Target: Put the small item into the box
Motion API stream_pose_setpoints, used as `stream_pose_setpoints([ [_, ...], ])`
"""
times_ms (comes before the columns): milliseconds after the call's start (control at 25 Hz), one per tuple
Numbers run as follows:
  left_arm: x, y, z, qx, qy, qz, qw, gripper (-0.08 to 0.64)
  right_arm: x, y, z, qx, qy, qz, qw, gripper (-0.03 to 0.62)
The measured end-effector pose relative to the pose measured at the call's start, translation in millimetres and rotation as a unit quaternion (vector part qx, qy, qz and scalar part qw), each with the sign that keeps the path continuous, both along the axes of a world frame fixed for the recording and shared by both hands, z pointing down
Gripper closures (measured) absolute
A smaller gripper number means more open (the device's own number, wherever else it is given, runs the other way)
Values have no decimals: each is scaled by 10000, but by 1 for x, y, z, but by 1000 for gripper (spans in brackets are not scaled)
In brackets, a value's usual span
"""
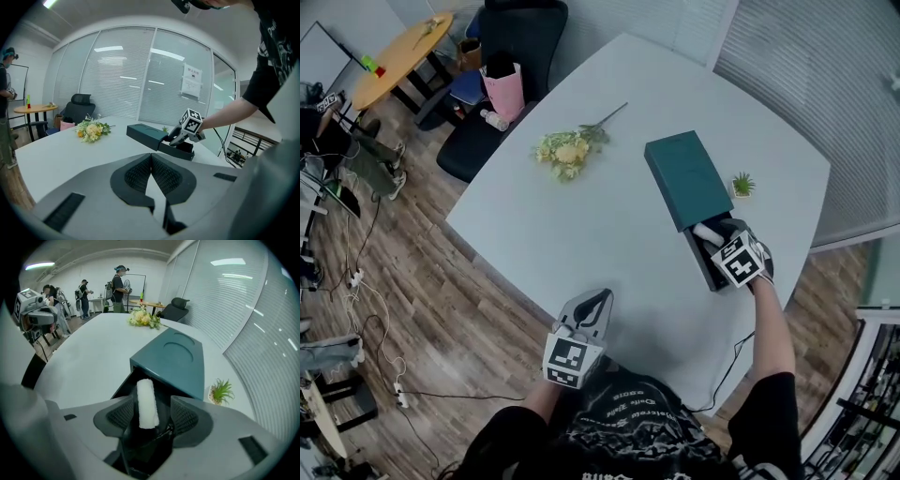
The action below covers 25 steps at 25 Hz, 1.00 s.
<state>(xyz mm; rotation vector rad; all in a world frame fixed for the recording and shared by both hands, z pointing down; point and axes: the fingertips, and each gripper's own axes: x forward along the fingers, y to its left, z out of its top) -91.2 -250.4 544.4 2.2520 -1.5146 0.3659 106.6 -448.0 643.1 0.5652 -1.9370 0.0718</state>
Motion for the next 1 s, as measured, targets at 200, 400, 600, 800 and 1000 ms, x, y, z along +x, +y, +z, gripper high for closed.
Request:
stream_pose_setpoints([
  [200,7,3,-7,133,36,256,9996,543,-8,5,-49,612,-367,120,9974,337],
  [400,20,5,-19,314,197,488,9981,543,4,17,-99,1141,-732,751,9879,331],
  [600,21,15,-32,465,177,646,9967,543,2,51,-143,1458,-1404,1306,9706,331],
  [800,31,24,-35,544,232,821,9949,543,8,90,-168,1807,-1782,1738,9515,331],
  [1000,42,31,-41,673,293,1076,9915,543,2,128,-179,1978,-2128,1953,9367,331],
])
